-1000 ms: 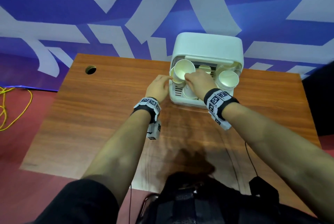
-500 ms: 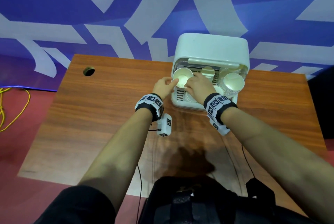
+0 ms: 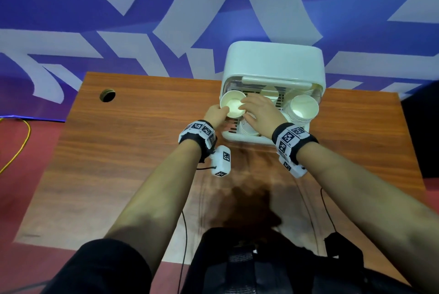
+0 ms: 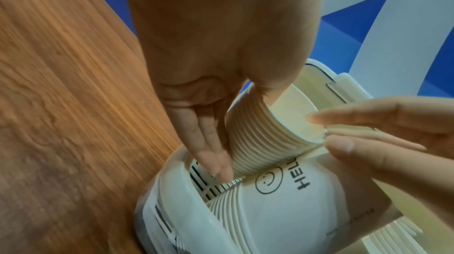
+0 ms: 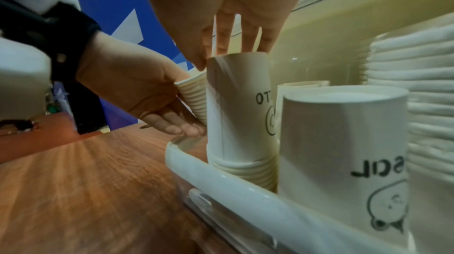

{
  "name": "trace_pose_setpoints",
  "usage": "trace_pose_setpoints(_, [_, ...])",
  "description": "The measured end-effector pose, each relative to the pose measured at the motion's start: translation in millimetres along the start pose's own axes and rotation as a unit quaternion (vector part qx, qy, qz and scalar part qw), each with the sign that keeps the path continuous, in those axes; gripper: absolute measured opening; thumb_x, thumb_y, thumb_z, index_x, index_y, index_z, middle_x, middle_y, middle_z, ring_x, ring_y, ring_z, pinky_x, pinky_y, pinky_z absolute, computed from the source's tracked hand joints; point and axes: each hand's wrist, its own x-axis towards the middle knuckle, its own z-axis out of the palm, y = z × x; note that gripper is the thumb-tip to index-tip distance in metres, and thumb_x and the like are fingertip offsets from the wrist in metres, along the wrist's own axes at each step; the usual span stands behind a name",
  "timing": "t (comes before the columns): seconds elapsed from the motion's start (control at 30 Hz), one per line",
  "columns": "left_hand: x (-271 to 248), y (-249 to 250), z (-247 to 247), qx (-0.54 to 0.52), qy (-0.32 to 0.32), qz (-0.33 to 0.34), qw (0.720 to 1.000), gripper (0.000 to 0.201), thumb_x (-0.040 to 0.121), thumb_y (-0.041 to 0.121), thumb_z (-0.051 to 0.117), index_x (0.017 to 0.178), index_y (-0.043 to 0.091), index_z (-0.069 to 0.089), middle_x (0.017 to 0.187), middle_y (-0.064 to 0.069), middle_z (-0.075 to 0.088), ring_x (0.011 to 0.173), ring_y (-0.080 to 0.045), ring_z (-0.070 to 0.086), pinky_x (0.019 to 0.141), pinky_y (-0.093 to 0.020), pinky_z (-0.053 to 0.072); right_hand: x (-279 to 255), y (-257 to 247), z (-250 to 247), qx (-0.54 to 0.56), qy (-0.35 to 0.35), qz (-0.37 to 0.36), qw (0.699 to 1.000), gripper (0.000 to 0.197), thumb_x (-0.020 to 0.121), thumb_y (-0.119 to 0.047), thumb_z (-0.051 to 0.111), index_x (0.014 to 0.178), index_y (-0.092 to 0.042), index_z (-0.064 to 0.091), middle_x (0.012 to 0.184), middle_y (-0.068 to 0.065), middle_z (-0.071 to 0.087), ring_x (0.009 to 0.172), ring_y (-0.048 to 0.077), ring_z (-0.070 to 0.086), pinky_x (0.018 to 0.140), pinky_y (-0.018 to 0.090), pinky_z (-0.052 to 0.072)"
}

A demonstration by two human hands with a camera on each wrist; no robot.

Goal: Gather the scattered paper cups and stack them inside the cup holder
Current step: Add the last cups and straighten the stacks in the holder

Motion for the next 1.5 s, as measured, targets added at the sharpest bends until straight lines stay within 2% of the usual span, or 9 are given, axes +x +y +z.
trace_pose_setpoints(0.13, [-7, 5, 0, 0.018, 0.0, 0.002, 1.0, 0.039, 0.094, 0.008, 0.034, 0.131, -0.002, 0.042, 0.096, -0.02, 0.066, 0.073, -0.026, 0.067, 0.081, -0.04, 0.055, -9, -4, -2, 0.021, 0.043, -0.017, 0.999, 0.025, 0.087, -0.004, 0.058, 0.111, -0.002, 0.063, 0.126, 0.013, 0.058, 0.116, 0.034, 0.053, 0.102, 0.043, 0.038])
trace_pose_setpoints(0.3, [-22, 8, -10, 0.008, 0.005, 0.006, 1.0, 0.04, 0.095, 0.002, 0.032, 0.134, -0.003, 0.038, 0.113, -0.028, 0.056, 0.082, -0.033, 0.065, 0.056, -0.03, 0.058, -19, -13, -4, 0.053, 0.089, 0.05, 0.993, 0.037, 0.091, -0.011, 0.057, 0.125, -0.001, 0.049, 0.13, 0.016, 0.046, 0.118, 0.031, 0.047, 0.102, 0.037, 0.036])
trace_pose_setpoints(0.5, [-39, -11, -30, 0.059, 0.027, 0.031, 0.997, 0.045, 0.092, -0.003, 0.036, 0.136, 0.001, 0.045, 0.124, -0.022, 0.054, 0.113, -0.04, 0.055, 0.093, -0.049, 0.051, -21, -10, -20, 0.11, 0.063, 0.138, 0.982, 0.042, 0.1, -0.029, 0.043, 0.136, -0.007, 0.044, 0.137, 0.014, 0.046, 0.131, 0.027, 0.037, 0.109, 0.034, 0.027])
trace_pose_setpoints(0.77, [-92, -16, -51, -0.004, 0.033, 0.128, 0.991, 0.04, 0.097, 0.007, 0.04, 0.128, 0.027, 0.058, 0.115, 0.0, 0.065, 0.093, -0.017, 0.062, 0.078, -0.034, 0.054, -16, -27, -21, 0.167, 0.083, 0.14, 0.972, 0.033, 0.099, -0.03, 0.042, 0.123, -0.01, 0.054, 0.119, 0.011, 0.052, 0.107, 0.025, 0.053, 0.092, 0.032, 0.038])
trace_pose_setpoints(0.97, [-122, -23, -47, -0.041, 0.043, 0.145, 0.988, 0.047, 0.094, 0.009, 0.04, 0.125, 0.038, 0.06, 0.116, 0.009, 0.066, 0.091, -0.014, 0.063, 0.07, -0.028, 0.054, -20, -46, -36, 0.332, 0.042, 0.213, 0.918, 0.062, 0.092, -0.044, 0.052, 0.144, -0.02, 0.027, 0.091, 0.004, 0.064, 0.086, 0.024, 0.066, 0.085, 0.043, 0.053])
trace_pose_setpoints(1.07, [-133, -30, -36, -0.077, 0.04, 0.144, 0.986, 0.039, 0.096, 0.013, 0.046, 0.123, 0.037, 0.062, 0.11, 0.01, 0.068, 0.088, -0.012, 0.063, 0.069, -0.029, 0.056, -27, -47, -47, 0.43, 0.045, 0.218, 0.875, 0.07, 0.088, -0.043, 0.061, 0.144, -0.02, 0.025, 0.11, 0.007, 0.064, 0.096, 0.023, 0.066, 0.083, 0.042, 0.057])
trace_pose_setpoints(1.2, [-146, -33, -12, -0.013, 0.033, 0.154, 0.987, 0.039, 0.097, 0.023, 0.046, 0.131, 0.043, 0.053, 0.12, 0.011, 0.065, 0.094, -0.013, 0.063, 0.081, -0.031, 0.056, -41, -44, -59, 0.566, 0.017, 0.246, 0.786, 0.056, 0.086, -0.029, 0.068, 0.131, -0.013, 0.039, 0.126, 0.01, 0.053, 0.106, 0.029, 0.062, 0.076, 0.046, 0.058])
trace_pose_setpoints(1.37, [-151, -34, 28, 0.202, -0.033, 0.165, 0.965, 0.066, 0.095, 0.019, 0.048, 0.146, 0.049, 0.017, 0.123, -0.008, 0.06, 0.084, -0.019, 0.064, 0.073, -0.033, 0.057, -66, -28, -72, 0.564, 0.01, 0.229, 0.793, 0.053, 0.086, -0.02, 0.068, 0.127, -0.016, 0.035, 0.11, -0.002, 0.052, 0.098, 0.016, 0.06, 0.064, 0.036, 0.058])
trace_pose_setpoints(1.5, [-148, -29, 50, 0.232, -0.109, 0.16, 0.953, 0.099, 0.076, 0.002, 0.069, 0.147, 0.044, 0.015, 0.136, -0.009, 0.05, 0.115, -0.029, 0.055, 0.09, -0.044, 0.054, -81, -9, -80, 0.535, 0.027, 0.22, 0.815, 0.069, 0.083, -0.017, 0.071, 0.138, -0.02, 0.029, 0.123, 0.004, 0.05, 0.103, 0.02, 0.059, 0.058, 0.027, 0.055])
